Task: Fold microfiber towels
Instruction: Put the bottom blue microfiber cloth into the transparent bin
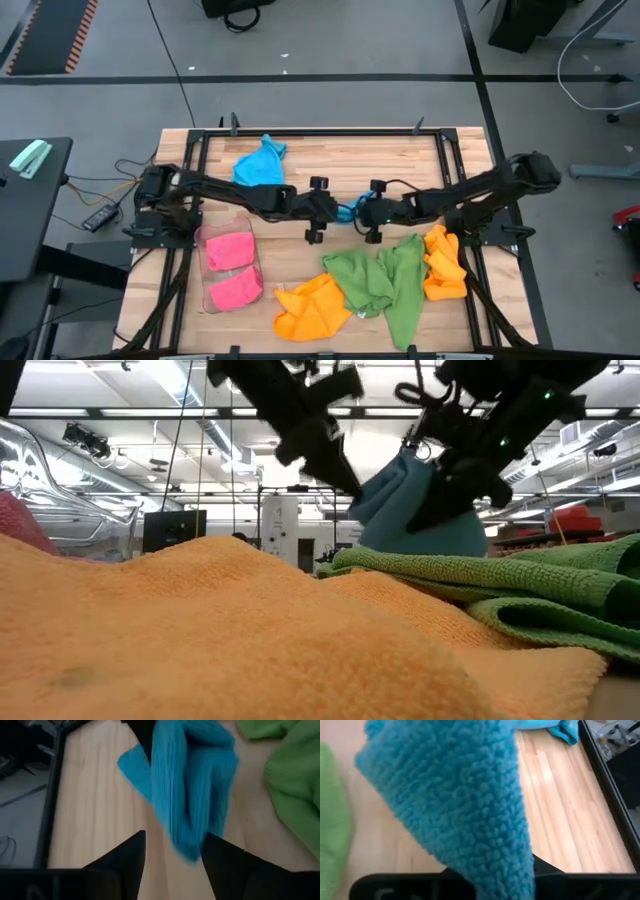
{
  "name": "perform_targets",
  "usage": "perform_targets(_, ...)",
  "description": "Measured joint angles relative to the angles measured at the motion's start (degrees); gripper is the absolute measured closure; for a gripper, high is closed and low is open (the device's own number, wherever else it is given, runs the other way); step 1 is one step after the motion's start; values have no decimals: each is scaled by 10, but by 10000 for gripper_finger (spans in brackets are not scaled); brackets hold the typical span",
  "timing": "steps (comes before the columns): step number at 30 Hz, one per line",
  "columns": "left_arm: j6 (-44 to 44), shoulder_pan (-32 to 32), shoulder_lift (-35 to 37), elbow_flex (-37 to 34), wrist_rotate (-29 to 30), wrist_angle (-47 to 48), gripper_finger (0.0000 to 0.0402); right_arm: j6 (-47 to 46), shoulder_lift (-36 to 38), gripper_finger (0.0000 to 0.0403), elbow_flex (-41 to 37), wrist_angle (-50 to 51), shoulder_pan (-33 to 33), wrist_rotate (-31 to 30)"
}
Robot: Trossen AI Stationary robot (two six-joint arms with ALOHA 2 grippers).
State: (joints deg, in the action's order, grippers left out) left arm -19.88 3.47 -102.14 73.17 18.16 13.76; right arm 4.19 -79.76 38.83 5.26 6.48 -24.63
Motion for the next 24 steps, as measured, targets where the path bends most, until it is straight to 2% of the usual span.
perform_targets(10,-38,-2,69,1,0,-63,157,-23,91,364,0,39,15,31)
perform_targets(15,-58,1,92,1,-4,-76,152,-23,132,364,0,28,15,74)
perform_targets(21,-26,-1,113,1,-79,-105,164,-15,174,363,0,-7,15,146)
perform_targets(24,-24,4,114,0,-88,-119,159,-34,191,363,0,-41,16,173)
